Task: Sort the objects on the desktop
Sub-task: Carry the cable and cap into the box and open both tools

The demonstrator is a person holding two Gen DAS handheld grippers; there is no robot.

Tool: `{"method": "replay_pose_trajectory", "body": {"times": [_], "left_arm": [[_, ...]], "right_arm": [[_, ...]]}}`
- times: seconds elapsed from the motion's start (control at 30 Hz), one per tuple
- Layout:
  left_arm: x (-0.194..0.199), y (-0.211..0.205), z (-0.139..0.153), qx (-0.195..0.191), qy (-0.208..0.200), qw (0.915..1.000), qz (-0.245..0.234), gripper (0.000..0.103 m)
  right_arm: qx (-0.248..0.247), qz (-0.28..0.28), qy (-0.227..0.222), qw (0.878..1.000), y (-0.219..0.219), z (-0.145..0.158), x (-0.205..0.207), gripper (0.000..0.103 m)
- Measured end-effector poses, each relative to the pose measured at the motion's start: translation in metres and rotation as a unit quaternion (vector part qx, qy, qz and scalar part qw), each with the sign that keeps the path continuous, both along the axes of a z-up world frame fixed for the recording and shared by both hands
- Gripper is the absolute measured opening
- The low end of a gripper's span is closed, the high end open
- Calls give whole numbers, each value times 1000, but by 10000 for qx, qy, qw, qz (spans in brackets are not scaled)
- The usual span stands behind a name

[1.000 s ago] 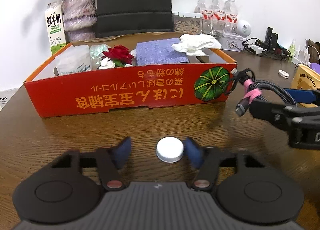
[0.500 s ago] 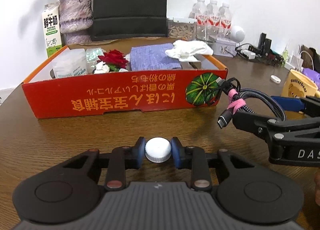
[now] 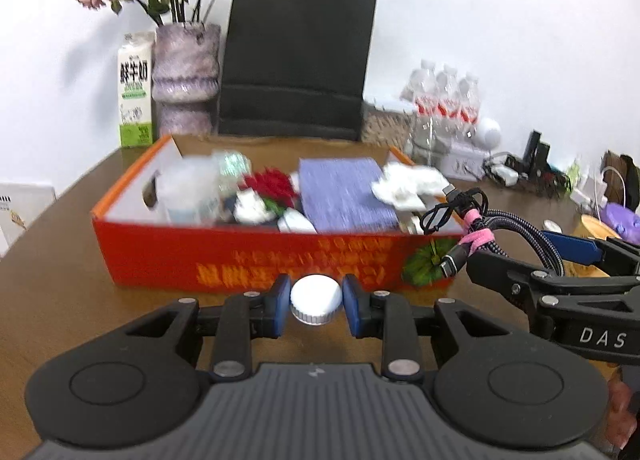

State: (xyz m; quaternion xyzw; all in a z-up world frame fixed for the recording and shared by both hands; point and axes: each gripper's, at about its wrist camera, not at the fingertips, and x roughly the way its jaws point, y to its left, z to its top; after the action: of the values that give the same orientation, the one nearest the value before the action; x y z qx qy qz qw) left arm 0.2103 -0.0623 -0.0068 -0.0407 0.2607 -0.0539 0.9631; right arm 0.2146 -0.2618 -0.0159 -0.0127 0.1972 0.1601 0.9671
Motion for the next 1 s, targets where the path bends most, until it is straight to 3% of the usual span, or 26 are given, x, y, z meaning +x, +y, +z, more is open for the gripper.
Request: {"method": "replay_pose_trajectory", "body": {"times": [0.43, 1.0], "left_arm": [[52, 27, 48, 58, -539, 9984, 187, 29], [142, 43, 28, 155, -182, 9993, 271, 29]], "right_arm": [[-56, 23, -304, 9995, 50, 40, 55, 88], [-168, -53, 139, 9997, 65, 17, 149, 88]]}}
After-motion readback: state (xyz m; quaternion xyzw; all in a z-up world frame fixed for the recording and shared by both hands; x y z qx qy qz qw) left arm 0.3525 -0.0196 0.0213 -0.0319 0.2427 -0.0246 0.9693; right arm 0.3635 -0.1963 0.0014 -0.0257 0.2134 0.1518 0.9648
